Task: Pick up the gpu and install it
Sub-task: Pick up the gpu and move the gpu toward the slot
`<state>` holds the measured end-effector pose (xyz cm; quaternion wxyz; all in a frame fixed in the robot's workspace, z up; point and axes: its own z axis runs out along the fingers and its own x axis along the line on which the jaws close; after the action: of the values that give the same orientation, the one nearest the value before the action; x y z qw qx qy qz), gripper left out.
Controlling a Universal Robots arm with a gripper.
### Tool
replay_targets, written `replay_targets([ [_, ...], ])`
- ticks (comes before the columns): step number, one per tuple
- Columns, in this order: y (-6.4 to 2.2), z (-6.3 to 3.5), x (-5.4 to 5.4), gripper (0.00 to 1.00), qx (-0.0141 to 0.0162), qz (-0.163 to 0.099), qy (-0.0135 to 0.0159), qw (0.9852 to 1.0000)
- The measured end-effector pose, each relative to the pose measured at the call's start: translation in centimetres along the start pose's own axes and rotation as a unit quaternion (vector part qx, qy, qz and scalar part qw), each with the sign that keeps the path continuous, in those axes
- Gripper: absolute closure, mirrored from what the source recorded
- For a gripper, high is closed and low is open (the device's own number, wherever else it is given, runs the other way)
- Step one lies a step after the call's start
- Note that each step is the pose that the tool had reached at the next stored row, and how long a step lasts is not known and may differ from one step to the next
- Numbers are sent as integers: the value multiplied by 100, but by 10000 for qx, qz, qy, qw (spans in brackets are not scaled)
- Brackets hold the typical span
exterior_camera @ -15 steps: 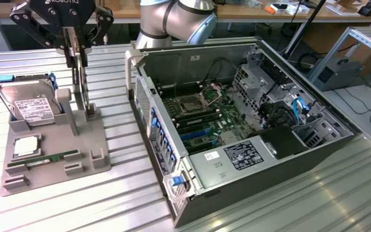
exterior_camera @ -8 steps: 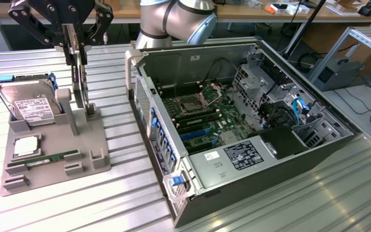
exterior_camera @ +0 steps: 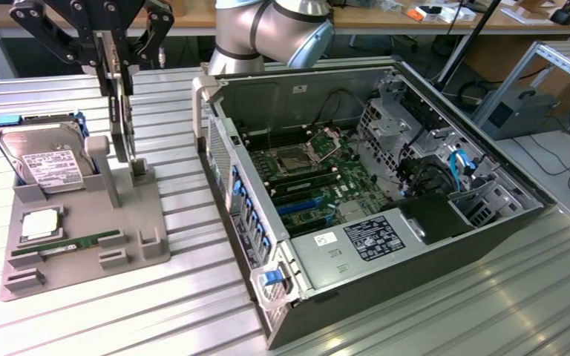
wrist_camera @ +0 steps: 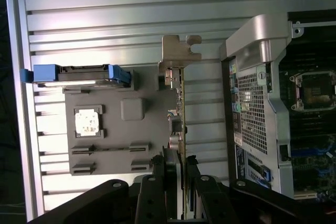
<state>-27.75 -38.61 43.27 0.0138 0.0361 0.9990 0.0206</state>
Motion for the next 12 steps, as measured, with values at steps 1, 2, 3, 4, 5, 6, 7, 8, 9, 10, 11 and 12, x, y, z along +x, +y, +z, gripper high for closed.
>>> replay_targets([
  [1,0,-5,0,73,0,0,0,10000],
  [2,0,-15,-1,73,0,0,0,10000],
  [3,0,-22,-1,73,0,0,0,10000],
  [4,0,-29,-1,73,0,0,0,10000],
  [5,0,-33,-1,73,0,0,0,10000],
  [6,1,-43,-1,73,0,0,0,10000],
  [7,1,-47,-1,73,0,0,0,10000],
  [8,1,-52,-1,73,0,0,0,10000],
  [9,1,-57,-2,73,0,0,0,10000],
  [10,1,-62,-2,73,0,0,0,10000],
  [11,1,-70,-2,73,0,0,0,10000],
  [12,1,-78,-2,73,0,0,0,10000],
])
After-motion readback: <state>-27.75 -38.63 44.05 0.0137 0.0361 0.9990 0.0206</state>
